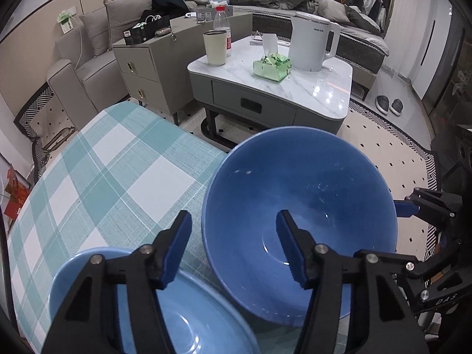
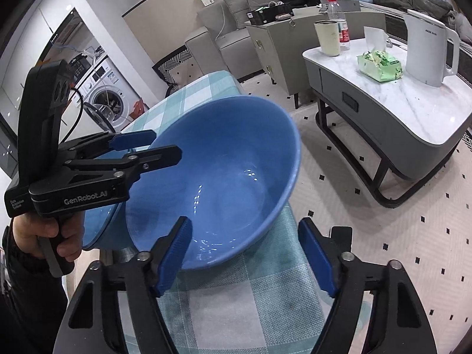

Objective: Organize plates and bowls
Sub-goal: 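Carry the held blue bowl over the other blue bowl and lower it inside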

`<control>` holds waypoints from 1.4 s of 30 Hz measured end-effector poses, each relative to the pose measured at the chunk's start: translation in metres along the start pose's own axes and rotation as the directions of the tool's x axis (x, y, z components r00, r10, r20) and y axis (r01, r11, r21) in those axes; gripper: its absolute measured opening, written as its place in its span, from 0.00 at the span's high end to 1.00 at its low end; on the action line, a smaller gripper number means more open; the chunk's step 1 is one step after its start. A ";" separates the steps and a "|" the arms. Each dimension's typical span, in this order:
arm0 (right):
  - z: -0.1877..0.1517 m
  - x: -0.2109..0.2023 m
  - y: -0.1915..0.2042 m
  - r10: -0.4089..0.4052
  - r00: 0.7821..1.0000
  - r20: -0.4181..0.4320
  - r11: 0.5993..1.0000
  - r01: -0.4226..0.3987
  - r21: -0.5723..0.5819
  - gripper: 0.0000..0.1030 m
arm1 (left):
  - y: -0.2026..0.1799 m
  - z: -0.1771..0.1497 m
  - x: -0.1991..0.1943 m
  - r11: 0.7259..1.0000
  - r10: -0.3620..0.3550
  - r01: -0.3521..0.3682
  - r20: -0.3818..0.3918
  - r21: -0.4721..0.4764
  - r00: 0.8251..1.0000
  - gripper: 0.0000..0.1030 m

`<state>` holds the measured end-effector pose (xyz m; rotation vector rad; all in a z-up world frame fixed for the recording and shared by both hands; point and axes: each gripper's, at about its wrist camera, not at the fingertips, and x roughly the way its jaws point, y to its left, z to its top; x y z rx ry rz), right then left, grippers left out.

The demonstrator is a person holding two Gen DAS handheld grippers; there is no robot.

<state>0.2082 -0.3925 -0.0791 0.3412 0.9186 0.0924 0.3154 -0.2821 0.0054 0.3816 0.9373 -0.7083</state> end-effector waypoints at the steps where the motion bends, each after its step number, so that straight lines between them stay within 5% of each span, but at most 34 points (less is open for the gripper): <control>1: -0.001 0.001 0.001 0.001 1.000 -0.001 1.000 -0.001 -0.004 0.29 | 0.000 0.000 0.001 1.000 -0.002 0.002 -0.004 0.002 1.000 0.46; 9: -0.001 0.005 0.004 0.046 0.999 -0.020 0.999 -0.046 0.002 0.36 | 0.000 0.000 0.004 1.000 0.007 -0.007 -0.015 0.009 1.000 0.48; 18: -0.001 0.004 0.005 0.040 0.999 -0.018 0.999 -0.039 0.012 0.40 | 0.003 -0.002 0.002 1.000 0.016 -0.016 -0.020 0.010 1.000 0.63; 42: 0.001 -0.010 -0.004 -0.009 1.000 0.022 0.997 0.007 0.074 0.56 | -0.003 0.003 -0.008 1.000 0.017 -0.017 0.005 0.005 1.000 0.66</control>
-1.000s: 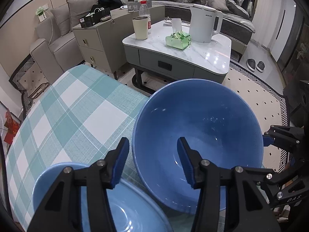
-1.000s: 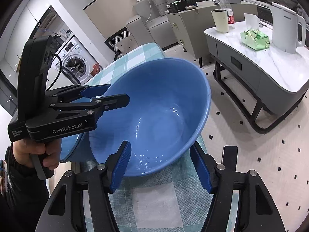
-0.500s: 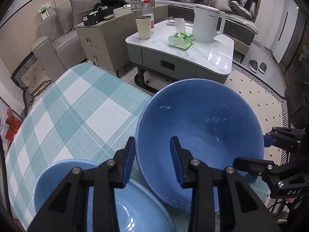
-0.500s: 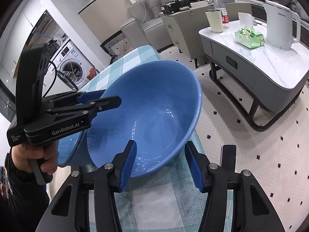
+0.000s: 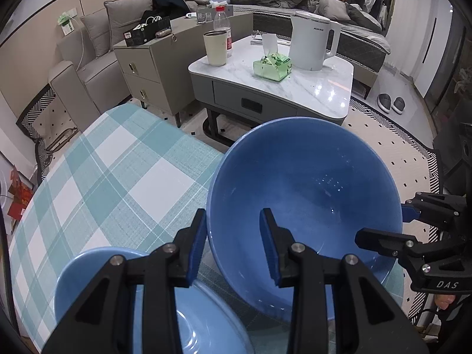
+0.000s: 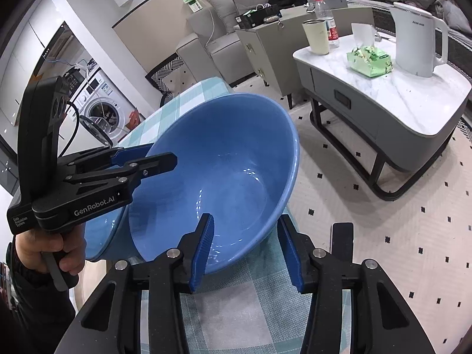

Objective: Organize plates and bowls
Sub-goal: 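Carry the held blue bowl over the other blue bowl and lower it inside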

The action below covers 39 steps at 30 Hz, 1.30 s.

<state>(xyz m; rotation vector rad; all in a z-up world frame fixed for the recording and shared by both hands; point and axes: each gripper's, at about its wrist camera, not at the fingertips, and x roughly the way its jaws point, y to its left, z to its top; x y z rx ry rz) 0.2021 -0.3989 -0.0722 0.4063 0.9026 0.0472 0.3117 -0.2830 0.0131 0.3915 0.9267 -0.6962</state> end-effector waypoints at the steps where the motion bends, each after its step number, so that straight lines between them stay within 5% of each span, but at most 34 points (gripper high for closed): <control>1: 0.000 -0.002 -0.001 -0.002 1.000 0.005 1.000 0.002 0.001 0.56 | -0.001 0.000 -0.002 1.000 -0.002 0.002 0.004 0.002 1.000 0.66; 39: 0.018 -0.063 0.059 0.004 0.991 0.136 0.991 0.015 -0.134 0.58 | 0.013 -0.010 -0.108 0.997 0.063 -0.052 0.190 -0.064 0.980 0.66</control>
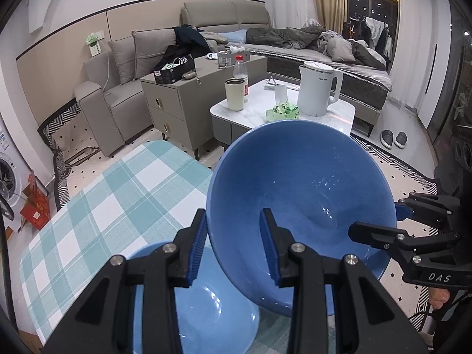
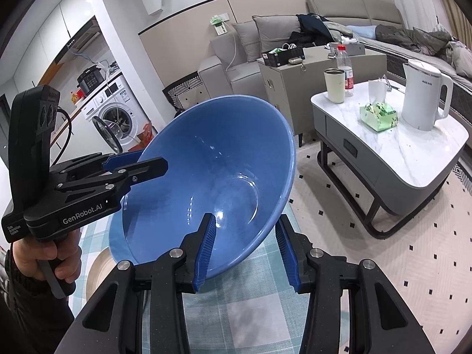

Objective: Organize plates and bowls
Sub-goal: 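Carry the held blue bowl over the other blue bowl and lower it inside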

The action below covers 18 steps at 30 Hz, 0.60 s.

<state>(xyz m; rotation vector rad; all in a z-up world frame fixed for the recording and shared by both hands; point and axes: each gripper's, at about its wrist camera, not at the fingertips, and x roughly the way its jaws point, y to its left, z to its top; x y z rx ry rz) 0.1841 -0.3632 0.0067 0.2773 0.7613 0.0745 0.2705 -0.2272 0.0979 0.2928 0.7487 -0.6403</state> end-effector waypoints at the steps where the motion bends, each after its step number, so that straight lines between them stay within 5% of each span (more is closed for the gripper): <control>1: 0.001 0.000 0.002 0.003 1.000 0.002 1.000 -0.003 -0.004 0.58 | 0.002 -0.001 -0.003 1.000 0.004 -0.004 0.003 -0.005 1.000 0.66; 18: 0.008 0.005 0.041 0.070 0.998 0.002 0.993 -0.069 -0.094 0.58 | 0.034 -0.027 -0.042 0.992 0.086 -0.082 0.032 -0.097 0.996 0.66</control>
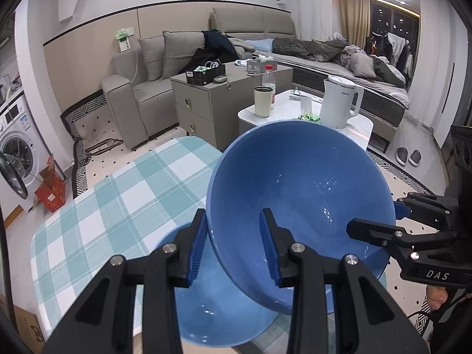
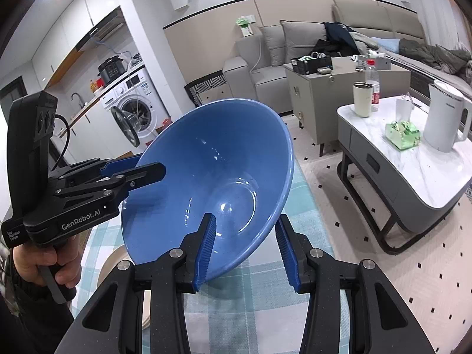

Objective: Organize plates and bowls
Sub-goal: 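Carry the held blue bowl over the other blue bowl and lower it inside, then open both grippers and release the nested blue bowls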

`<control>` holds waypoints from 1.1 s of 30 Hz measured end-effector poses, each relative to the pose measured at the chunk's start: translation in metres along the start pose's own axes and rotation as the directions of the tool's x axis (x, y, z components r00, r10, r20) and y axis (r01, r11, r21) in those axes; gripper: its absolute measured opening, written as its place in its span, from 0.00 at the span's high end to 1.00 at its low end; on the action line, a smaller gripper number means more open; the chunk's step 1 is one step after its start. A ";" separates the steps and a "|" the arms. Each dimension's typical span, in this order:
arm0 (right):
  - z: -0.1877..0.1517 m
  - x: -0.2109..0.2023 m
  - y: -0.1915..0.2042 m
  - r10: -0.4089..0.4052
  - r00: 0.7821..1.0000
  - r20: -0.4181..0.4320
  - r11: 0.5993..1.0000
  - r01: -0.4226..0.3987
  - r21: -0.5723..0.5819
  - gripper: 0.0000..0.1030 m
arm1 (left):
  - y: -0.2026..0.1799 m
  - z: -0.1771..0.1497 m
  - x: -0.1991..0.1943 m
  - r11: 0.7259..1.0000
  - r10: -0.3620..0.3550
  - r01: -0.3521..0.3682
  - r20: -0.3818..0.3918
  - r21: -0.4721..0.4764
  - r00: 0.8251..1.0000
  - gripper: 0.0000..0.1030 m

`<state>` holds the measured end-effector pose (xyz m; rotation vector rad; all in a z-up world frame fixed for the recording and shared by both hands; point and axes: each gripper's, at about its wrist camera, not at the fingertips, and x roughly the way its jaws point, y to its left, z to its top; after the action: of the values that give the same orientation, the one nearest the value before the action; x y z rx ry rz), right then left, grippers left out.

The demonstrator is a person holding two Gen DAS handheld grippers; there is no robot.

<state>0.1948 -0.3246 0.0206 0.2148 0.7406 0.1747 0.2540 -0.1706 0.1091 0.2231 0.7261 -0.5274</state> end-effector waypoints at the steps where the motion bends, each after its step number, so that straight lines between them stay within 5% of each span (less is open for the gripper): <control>1: 0.000 0.001 0.003 0.004 1.000 -0.002 1.000 -0.005 -0.004 0.58 | 0.002 -0.002 -0.002 1.000 0.005 -0.005 -0.001 -0.007 1.000 0.66; 20: 0.001 0.032 0.055 0.104 0.993 -0.056 0.989 -0.109 -0.096 0.58 | 0.050 -0.047 -0.030 0.986 0.110 -0.112 -0.020 -0.127 0.994 0.66; 33: -0.012 0.065 0.074 0.110 0.985 -0.130 0.985 -0.125 -0.119 0.58 | 0.067 -0.070 -0.013 0.975 0.139 -0.148 -0.068 -0.168 0.988 0.66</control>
<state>0.2279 -0.2364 -0.0115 0.1277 0.8365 0.3488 0.2411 -0.0823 0.0675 0.1275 0.7991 -0.3195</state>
